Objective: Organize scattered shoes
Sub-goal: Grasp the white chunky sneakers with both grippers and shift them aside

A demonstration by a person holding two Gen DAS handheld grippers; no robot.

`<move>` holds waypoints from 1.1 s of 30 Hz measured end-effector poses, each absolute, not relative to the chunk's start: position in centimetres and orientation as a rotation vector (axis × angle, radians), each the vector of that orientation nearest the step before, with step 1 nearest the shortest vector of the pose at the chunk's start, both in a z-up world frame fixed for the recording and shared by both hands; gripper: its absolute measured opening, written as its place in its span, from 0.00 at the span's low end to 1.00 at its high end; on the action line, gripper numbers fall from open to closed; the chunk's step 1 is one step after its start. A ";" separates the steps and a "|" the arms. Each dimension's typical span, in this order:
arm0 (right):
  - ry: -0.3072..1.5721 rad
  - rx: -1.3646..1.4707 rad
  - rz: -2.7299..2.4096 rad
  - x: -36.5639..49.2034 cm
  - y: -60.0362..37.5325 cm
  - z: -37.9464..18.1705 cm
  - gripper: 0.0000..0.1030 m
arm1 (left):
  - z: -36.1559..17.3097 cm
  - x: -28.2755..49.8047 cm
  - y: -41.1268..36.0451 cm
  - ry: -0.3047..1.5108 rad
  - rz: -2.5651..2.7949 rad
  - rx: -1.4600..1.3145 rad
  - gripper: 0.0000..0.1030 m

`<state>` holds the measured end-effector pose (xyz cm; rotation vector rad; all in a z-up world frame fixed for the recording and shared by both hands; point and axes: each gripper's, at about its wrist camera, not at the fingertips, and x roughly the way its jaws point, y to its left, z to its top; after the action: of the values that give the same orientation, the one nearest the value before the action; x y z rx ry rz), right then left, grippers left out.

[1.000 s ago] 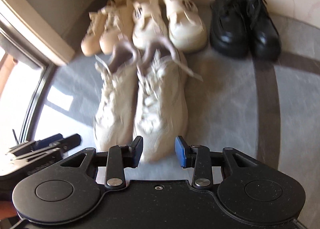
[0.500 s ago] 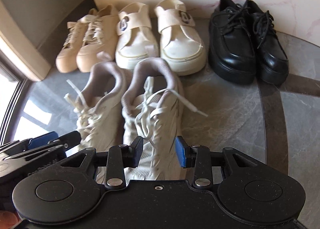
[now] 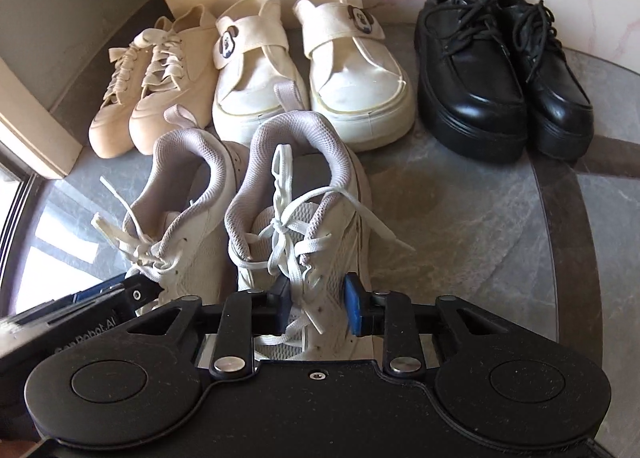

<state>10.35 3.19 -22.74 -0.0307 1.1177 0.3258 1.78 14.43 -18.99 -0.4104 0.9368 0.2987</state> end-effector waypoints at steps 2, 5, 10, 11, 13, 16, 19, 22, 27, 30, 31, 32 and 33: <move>1.098 -0.043 0.327 10.1 3.1 -22.4 0.15 | -18.9 1.8 14.5 0.940 0.292 -0.427 0.17; 1.074 -0.058 0.335 10.0 3.3 -22.0 0.11 | -18.7 1.9 14.0 0.945 0.274 -0.438 0.17; 1.076 -0.041 0.323 9.9 2.9 -21.4 0.11 | -18.3 1.7 13.3 0.937 0.243 -0.474 0.17; 1.080 -0.036 0.317 9.9 2.6 -21.3 0.11 | -18.3 1.6 13.2 0.937 0.232 -0.491 0.17; 1.084 -0.038 0.310 9.9 2.0 -21.2 0.11 | -18.4 1.6 12.7 0.946 0.212 -0.509 0.17; 1.094 -0.024 0.293 9.8 0.7 -21.0 0.11 | -18.7 1.5 11.7 0.950 0.186 -0.517 0.17; 1.099 -0.010 0.274 9.7 -0.7 -20.8 0.11 | -18.6 1.9 10.4 0.950 0.145 -0.525 0.17; 1.103 0.008 0.255 10.1 -2.3 -20.7 0.11 | -18.1 2.4 9.0 0.942 0.099 -0.531 0.17; 1.115 0.066 0.224 11.2 -4.8 -20.7 0.06 | -18.0 3.8 6.9 0.933 -0.030 -0.618 0.02; 1.127 0.087 0.234 11.6 -5.7 -20.9 0.06 | -18.8 4.3 5.2 0.976 -0.021 -0.559 0.00; 1.129 0.082 0.244 11.6 -5.9 -21.0 0.06 | -19.0 4.4 4.7 0.988 -0.018 -0.528 0.00; 1.126 0.072 0.255 11.4 -5.9 -20.9 0.06 | -19.2 4.4 4.5 0.992 -0.018 -0.525 0.00; 1.123 0.062 0.266 11.3 -5.9 -20.9 0.07 | -19.3 4.3 4.3 0.994 -0.012 -0.508 0.00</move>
<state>11.29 -5.87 -20.89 0.0618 1.1225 0.2662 4.27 4.29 -19.26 -0.5080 0.9938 -0.0125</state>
